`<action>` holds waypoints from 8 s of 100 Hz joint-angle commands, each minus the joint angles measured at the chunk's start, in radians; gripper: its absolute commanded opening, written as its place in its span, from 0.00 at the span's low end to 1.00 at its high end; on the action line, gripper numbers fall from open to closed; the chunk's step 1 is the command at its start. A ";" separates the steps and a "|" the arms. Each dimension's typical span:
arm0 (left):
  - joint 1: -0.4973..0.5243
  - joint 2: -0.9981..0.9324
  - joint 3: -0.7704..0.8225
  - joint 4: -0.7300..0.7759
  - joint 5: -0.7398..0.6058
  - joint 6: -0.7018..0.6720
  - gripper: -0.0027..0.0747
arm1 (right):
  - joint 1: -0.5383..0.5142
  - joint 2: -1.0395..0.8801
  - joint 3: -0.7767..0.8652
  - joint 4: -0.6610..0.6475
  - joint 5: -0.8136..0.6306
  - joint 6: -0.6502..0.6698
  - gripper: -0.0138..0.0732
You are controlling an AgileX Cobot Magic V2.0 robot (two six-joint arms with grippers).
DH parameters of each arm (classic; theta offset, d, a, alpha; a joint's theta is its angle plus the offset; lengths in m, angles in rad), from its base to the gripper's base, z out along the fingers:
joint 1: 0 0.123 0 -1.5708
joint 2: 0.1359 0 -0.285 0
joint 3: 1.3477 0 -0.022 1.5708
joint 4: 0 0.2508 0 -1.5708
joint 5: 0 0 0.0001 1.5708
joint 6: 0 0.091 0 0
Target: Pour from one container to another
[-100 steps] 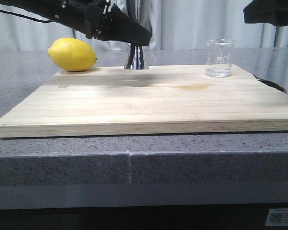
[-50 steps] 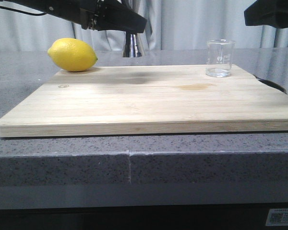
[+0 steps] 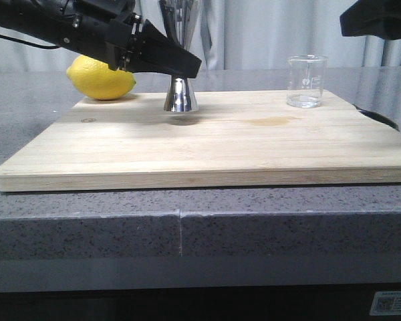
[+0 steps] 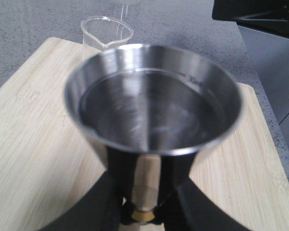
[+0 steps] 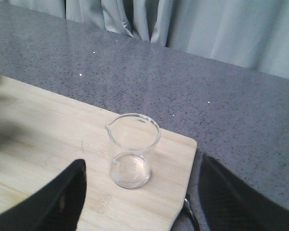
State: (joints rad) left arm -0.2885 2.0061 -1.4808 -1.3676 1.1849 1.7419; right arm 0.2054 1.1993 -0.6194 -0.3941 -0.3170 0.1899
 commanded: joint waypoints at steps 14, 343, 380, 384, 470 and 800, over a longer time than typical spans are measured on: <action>0.003 -0.081 -0.022 -0.097 0.084 0.015 0.10 | -0.006 -0.033 -0.022 0.002 -0.067 -0.001 0.68; 0.003 -0.045 -0.022 -0.068 0.067 0.114 0.10 | -0.006 -0.033 -0.022 0.002 -0.067 -0.001 0.68; 0.003 -0.045 -0.022 -0.055 0.058 0.114 0.10 | -0.006 -0.033 -0.022 0.002 -0.067 -0.001 0.68; 0.003 -0.045 -0.022 -0.055 0.058 0.114 0.10 | -0.006 -0.033 -0.022 0.002 -0.067 -0.001 0.68; 0.003 -0.045 -0.022 -0.002 0.057 0.112 0.10 | -0.006 -0.033 -0.022 0.002 -0.067 -0.001 0.68; 0.003 -0.045 -0.022 0.120 0.084 -0.032 0.51 | -0.006 -0.033 -0.022 0.008 -0.072 0.001 0.68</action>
State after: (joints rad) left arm -0.2885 2.0151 -1.4808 -1.1939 1.1884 1.7247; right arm 0.2054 1.1993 -0.6194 -0.3923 -0.3156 0.1899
